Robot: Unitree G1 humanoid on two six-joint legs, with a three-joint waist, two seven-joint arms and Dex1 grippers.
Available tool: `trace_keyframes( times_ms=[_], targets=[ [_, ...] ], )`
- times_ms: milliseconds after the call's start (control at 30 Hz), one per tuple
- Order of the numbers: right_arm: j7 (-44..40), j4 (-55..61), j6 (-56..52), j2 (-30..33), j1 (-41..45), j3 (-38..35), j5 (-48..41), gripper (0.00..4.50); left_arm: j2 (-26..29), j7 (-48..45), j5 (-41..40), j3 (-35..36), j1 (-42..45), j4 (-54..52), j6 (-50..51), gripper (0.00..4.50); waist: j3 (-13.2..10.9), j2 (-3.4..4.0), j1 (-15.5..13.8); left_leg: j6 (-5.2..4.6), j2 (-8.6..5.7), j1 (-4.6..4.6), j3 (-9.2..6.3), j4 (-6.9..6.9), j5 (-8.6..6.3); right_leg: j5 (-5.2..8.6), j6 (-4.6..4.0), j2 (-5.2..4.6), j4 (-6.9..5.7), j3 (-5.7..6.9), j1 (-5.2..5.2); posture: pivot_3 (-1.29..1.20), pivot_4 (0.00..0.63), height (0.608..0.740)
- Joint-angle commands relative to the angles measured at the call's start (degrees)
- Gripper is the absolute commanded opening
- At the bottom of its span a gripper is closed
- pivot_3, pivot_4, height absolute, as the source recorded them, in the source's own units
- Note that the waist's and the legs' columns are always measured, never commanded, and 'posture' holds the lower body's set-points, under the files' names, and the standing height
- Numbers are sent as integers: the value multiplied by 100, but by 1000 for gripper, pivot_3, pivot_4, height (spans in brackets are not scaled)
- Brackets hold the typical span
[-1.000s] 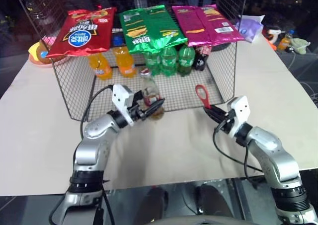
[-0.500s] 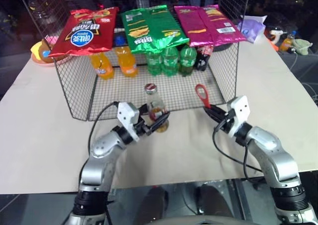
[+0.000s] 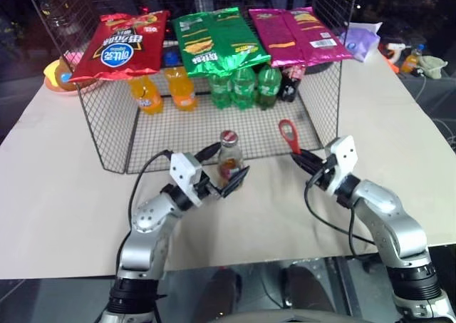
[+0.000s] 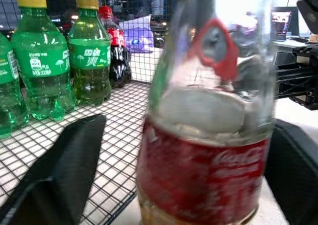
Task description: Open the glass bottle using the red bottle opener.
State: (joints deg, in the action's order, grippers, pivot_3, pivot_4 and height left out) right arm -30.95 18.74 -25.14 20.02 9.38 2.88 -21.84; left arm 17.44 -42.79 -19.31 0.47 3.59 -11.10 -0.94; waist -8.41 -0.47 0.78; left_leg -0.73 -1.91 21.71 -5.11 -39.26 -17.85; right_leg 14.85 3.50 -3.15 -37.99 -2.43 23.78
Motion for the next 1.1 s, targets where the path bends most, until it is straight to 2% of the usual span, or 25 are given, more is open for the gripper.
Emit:
trace_keyframes(
  times_ms=[33,667,1100],
  targets=[
    [-37,113,-37,-25,80,-114,-157,40,23,24,-92,24,-48,-205,-97,4466,0,0,0,0,0,0,0,0,0,0,0,0,0,0,0,0,150,740],
    [10,77,-308,1,156,-176,-349,40,25,161,-378,-21,172,-730,32,4466,0,0,1,0,0,0,0,0,0,0,0,1,0,0,-1,0,150,740],
    [-99,-45,-251,71,274,-124,-201,40,-63,-118,-437,-75,175,-597,-531,4466,0,0,1,0,0,0,1,0,0,0,0,1,0,0,-1,0,150,740]
  ],
)
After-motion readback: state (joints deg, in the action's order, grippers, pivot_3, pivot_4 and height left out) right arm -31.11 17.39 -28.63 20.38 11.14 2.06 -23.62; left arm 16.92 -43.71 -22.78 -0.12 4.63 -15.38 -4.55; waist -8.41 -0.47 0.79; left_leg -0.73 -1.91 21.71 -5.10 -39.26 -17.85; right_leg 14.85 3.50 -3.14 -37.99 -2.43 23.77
